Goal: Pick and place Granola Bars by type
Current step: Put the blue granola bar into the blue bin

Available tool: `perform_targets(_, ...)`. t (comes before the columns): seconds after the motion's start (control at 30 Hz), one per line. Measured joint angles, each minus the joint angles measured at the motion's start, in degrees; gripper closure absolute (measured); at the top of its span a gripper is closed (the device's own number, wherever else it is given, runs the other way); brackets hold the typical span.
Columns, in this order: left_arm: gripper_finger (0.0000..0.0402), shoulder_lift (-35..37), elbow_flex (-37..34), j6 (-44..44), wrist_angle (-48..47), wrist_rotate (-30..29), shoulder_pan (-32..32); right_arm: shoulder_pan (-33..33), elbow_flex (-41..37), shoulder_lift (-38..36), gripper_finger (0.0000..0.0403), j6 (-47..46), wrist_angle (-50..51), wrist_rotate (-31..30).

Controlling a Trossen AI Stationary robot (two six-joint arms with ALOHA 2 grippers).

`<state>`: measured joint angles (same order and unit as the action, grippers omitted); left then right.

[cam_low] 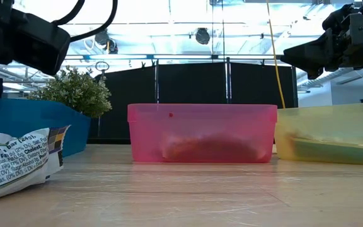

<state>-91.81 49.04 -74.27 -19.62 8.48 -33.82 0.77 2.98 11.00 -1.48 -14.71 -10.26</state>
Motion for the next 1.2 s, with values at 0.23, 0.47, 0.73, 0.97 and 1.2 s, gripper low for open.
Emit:
perform_targets(0.23,0.0280,-0.89,0.00,0.23,2.75,0.01,0.00,0.01,0.00,0.00,0.0277,0.00,0.01,0.00)
perform_targets(0.47,0.0280,-1.55,-0.04,0.20,1.49,0.59,0.48,0.01,0.00,0.00,0.0277,0.02,0.01,-0.02)
perform_targets(0.73,0.0343,-2.62,-0.07,0.45,1.85,3.03,0.87,-0.01,0.00,-0.01,0.0277,0.02,-0.01,-0.02)
perform_targets(0.97,0.0397,-2.05,1.36,4.69,4.79,2.94,1.11,-0.01,0.00,-0.02,0.0277,0.02,-0.18,-0.04)
perform_targets(1.2,0.0399,-2.05,12.43,14.58,-4.47,-0.75,1.11,0.00,0.00,-0.01,0.0277,0.00,-0.23,-0.04)
